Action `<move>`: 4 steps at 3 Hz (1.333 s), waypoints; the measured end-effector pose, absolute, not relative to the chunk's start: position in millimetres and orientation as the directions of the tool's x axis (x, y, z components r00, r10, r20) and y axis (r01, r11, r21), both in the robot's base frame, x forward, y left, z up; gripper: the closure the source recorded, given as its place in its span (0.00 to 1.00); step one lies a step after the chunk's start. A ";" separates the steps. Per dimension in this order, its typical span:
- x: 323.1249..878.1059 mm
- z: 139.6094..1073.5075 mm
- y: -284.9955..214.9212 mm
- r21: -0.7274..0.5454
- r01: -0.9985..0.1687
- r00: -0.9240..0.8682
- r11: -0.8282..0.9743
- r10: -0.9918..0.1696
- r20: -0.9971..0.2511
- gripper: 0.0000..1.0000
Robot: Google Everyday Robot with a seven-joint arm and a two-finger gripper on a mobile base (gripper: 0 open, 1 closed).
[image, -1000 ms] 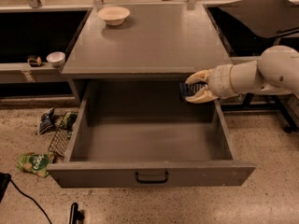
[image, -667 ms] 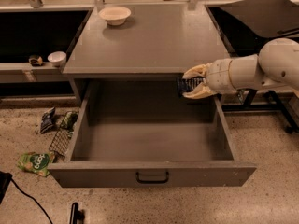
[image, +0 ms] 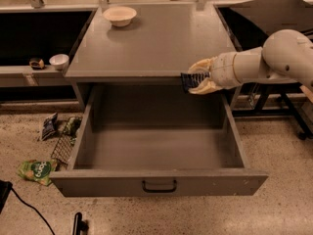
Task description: Pick rxbar blueberry from top drawer and place on counter
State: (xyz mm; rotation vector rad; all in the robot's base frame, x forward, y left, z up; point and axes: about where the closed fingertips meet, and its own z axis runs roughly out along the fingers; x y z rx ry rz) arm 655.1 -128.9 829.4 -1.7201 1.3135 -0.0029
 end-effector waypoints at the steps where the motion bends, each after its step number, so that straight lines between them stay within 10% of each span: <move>1: 683.8 870.4 -117.5 -0.756 -0.653 0.515 -0.051 -0.761 -0.394 1.00; 4: 716.5 910.0 -89.7 -0.843 -0.529 0.621 -0.093 -0.719 -0.310 1.00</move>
Offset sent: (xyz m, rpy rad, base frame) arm 0.0708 0.0360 0.1209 -0.1175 -0.4183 0.1269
